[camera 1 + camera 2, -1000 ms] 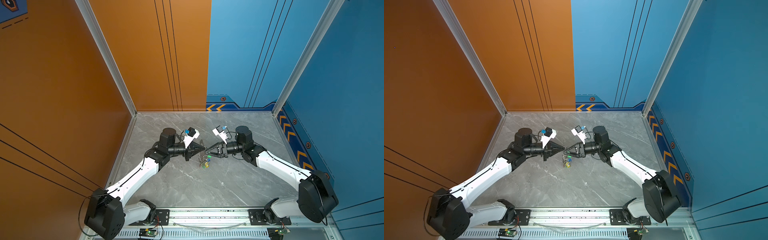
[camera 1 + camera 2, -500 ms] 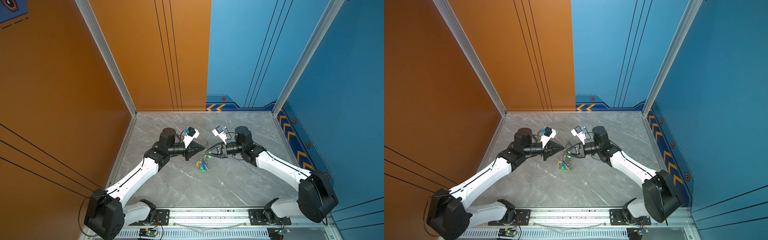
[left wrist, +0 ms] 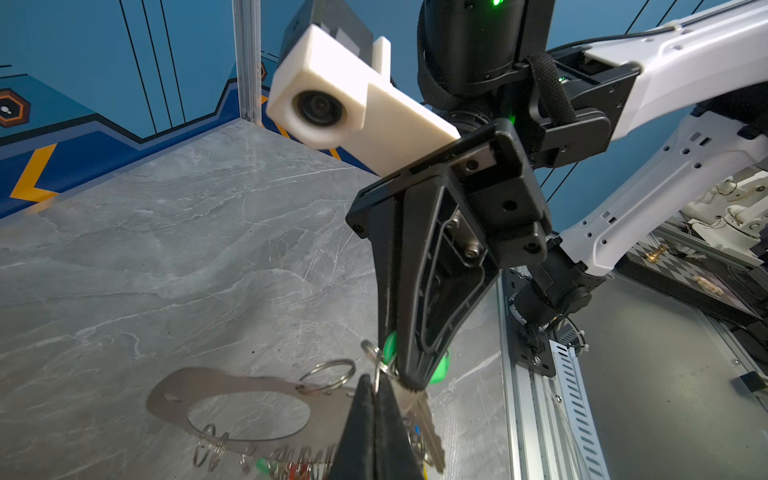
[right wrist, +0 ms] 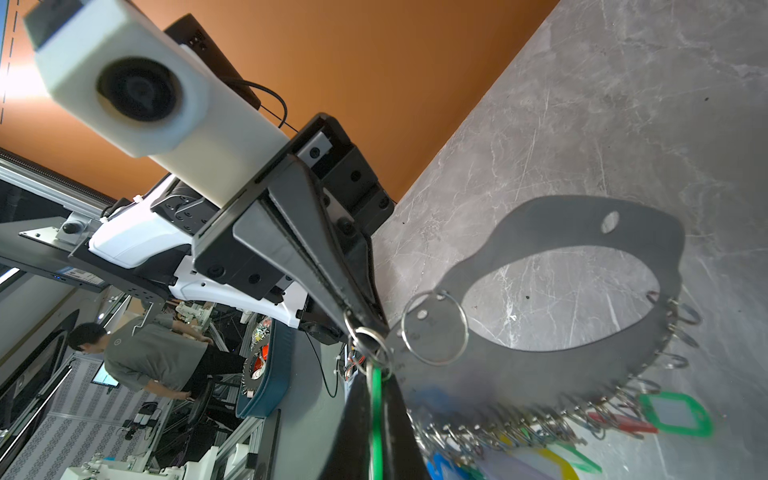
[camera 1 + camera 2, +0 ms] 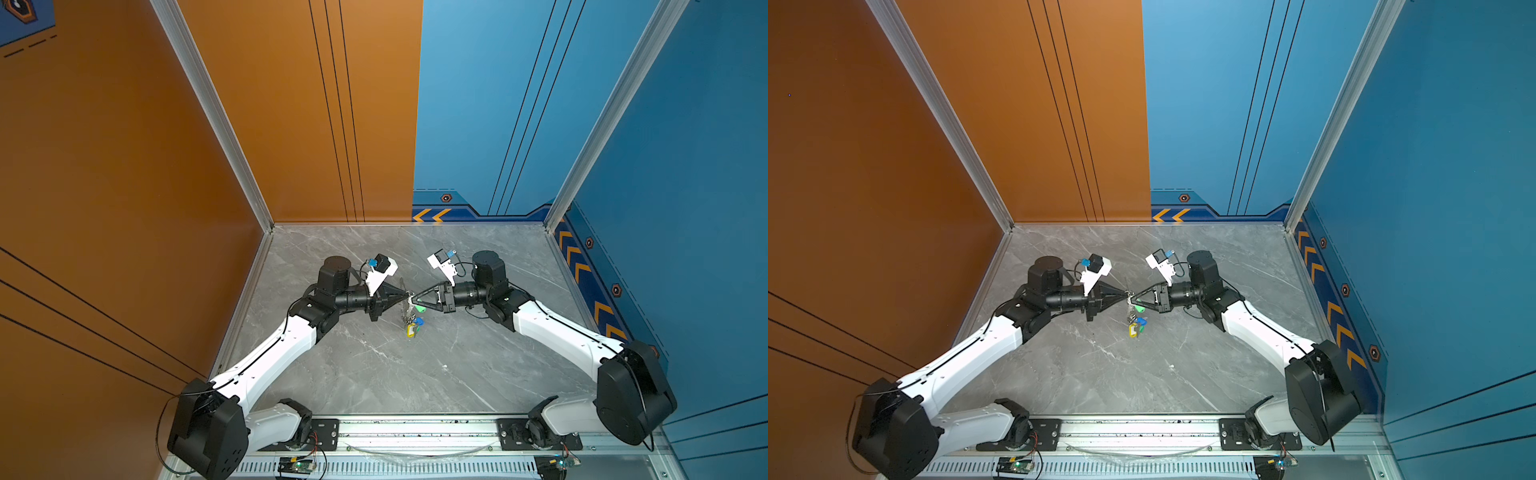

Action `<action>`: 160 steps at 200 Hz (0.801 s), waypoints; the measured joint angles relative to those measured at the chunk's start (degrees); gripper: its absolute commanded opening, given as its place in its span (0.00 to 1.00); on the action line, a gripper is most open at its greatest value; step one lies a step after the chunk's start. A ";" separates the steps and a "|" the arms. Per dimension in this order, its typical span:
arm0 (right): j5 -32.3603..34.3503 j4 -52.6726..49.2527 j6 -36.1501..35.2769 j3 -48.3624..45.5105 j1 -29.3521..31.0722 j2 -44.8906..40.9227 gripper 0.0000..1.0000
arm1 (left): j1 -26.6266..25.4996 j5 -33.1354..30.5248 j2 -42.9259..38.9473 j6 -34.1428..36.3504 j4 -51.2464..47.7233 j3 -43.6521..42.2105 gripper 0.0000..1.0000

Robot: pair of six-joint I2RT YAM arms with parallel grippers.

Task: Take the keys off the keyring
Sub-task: 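Close the left gripper on a green-tag key ring on the plate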

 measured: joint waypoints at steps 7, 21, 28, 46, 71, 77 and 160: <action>0.04 -0.61 -0.17 0.26 -0.15 -0.02 0.01 | 0.00 -0.15 0.00 0.00 0.00 -0.02 0.00; 0.09 -1.64 -0.42 0.68 -0.61 -0.11 0.00 | 0.00 -0.44 -0.17 0.02 0.00 -0.33 0.00; 0.26 -2.23 -0.44 0.79 -0.87 -0.26 0.00 | 0.00 -0.63 -0.24 0.02 0.00 -0.44 0.00; 0.94 -4.09 -0.85 1.11 -1.66 -1.05 0.00 | -0.02 -1.07 -0.37 0.02 0.02 -0.61 0.00; 1.44 -6.51 -1.55 2.21 -1.70 -2.19 0.00 | -0.17 -1.22 -0.37 0.04 0.28 -0.72 0.00; 1.53 -7.08 -1.75 2.45 -1.70 -2.45 0.00 | -0.22 -1.22 -0.37 0.04 0.50 -0.72 0.00; 3.04 -14.38 -3.85 5.90 -2.12 -2.89 0.00 | -2.01 -3.21 -0.35 2.14 0.98 -0.61 0.00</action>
